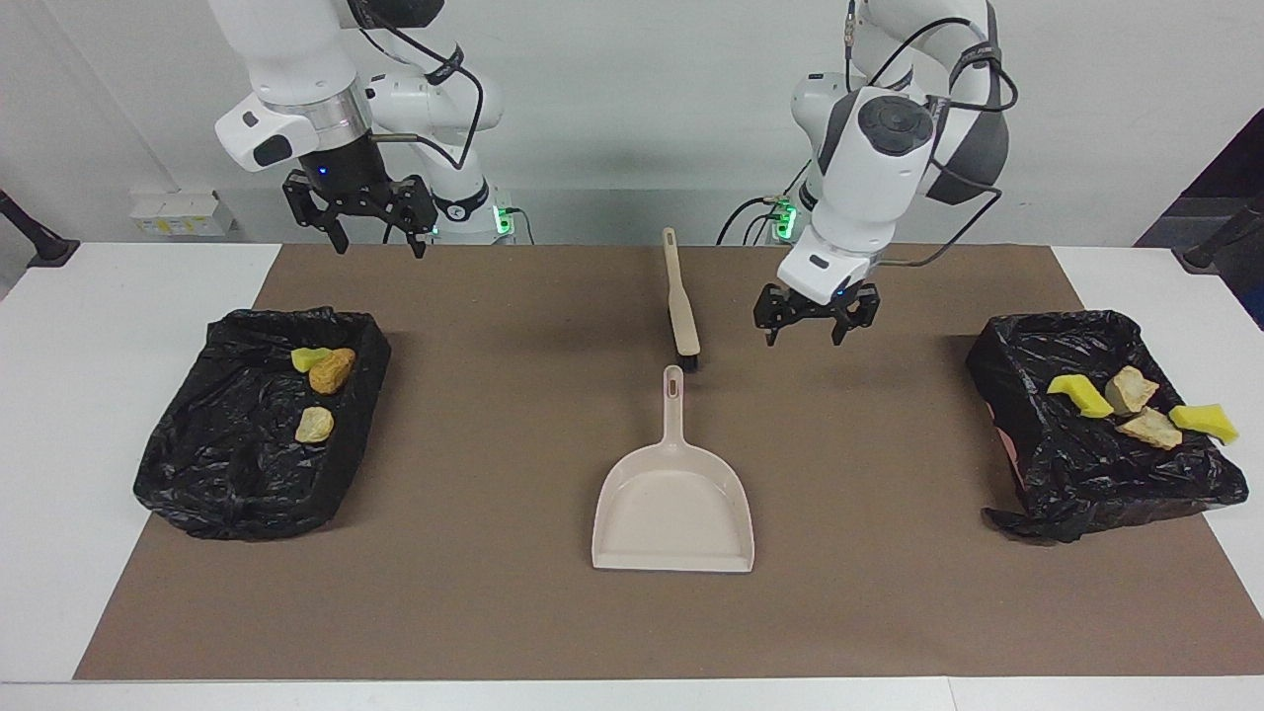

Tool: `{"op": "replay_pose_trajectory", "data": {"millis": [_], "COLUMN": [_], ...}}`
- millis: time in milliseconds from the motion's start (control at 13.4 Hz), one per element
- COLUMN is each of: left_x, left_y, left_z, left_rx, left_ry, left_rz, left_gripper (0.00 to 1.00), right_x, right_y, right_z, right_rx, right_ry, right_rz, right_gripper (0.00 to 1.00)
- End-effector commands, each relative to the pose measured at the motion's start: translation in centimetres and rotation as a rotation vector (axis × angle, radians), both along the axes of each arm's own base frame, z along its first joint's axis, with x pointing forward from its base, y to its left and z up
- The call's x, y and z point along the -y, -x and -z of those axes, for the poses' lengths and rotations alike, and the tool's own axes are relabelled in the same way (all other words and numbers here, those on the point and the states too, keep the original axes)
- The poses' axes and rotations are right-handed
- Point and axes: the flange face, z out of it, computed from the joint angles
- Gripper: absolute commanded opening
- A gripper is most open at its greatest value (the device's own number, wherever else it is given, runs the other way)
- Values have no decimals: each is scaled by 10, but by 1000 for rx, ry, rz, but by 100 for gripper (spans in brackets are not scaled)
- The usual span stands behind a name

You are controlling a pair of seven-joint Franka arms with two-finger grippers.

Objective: Sweep and dump trash in bin

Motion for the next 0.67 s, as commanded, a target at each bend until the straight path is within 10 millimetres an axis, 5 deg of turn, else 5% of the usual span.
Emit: {"op": "replay_pose_trajectory", "data": {"millis": [0,374,599], "left_x": [-37,-138,-180], "left_y": [8,-2,-9], "left_z": [-4,-25,-36], "left_rx": [-34,-6,15], "left_ry": [-17,-10,-7], "left_rz": [34,-46,-35], "left_gripper": [100,100,100], "right_x": [4,4,4], "right_y": [4,4,4], "right_z": [-1,0,-1], "right_rx": [16,16,17], "right_ry": [-22,-22,-21], "right_rz": [-3,-2,-2], "right_gripper": [100,100,100]}}
